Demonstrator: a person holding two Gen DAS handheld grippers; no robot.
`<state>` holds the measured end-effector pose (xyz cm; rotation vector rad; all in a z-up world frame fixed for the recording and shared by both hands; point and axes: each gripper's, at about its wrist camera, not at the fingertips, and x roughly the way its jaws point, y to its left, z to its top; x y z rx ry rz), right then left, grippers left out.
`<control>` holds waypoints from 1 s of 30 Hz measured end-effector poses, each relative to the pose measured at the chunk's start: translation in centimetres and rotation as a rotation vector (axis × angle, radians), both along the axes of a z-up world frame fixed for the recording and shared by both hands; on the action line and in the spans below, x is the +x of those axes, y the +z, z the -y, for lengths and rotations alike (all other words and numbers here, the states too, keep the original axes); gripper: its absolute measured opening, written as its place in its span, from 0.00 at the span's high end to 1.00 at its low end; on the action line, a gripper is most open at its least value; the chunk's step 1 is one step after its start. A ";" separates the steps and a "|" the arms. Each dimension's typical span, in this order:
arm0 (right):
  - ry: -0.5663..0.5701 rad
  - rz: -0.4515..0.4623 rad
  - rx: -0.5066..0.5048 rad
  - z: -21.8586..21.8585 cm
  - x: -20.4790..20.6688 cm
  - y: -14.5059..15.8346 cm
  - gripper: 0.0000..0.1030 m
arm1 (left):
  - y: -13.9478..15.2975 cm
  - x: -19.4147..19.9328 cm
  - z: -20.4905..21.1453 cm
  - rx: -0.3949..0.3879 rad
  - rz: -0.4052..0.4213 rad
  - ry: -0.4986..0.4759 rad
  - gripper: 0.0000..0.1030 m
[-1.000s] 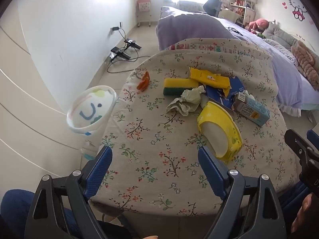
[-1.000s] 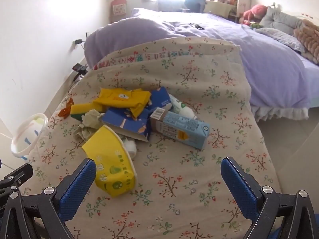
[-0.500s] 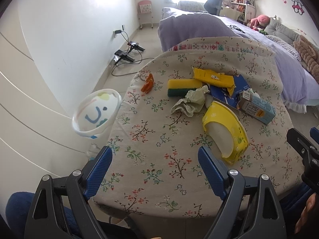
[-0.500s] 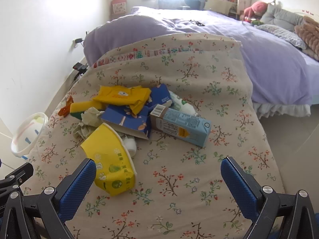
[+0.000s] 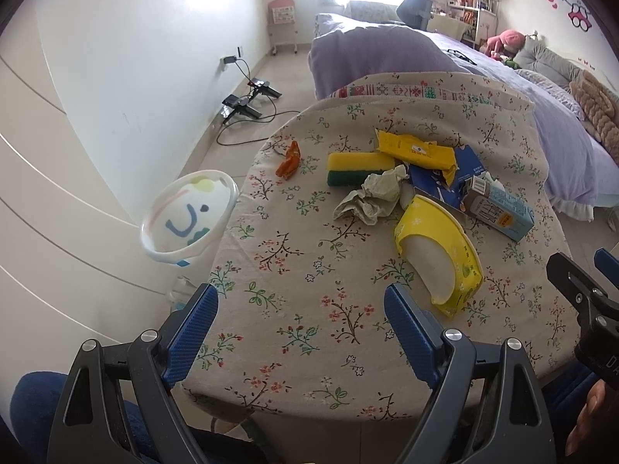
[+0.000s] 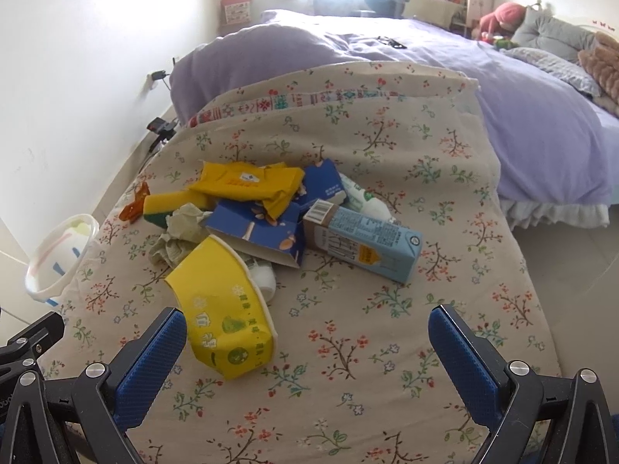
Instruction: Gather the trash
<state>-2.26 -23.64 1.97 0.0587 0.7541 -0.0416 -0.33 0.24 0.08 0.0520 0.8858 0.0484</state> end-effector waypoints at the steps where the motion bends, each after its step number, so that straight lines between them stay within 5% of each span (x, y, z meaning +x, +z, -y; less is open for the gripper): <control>1: 0.006 -0.001 0.004 -0.1 0.0 -0.1 0.01 | 0.0 0.0 0.0 0.000 0.002 0.001 0.13; 30: 0.005 0.003 0.008 0.0 0.1 0.0 0.01 | 0.9 -0.4 -0.3 0.003 0.046 0.014 0.13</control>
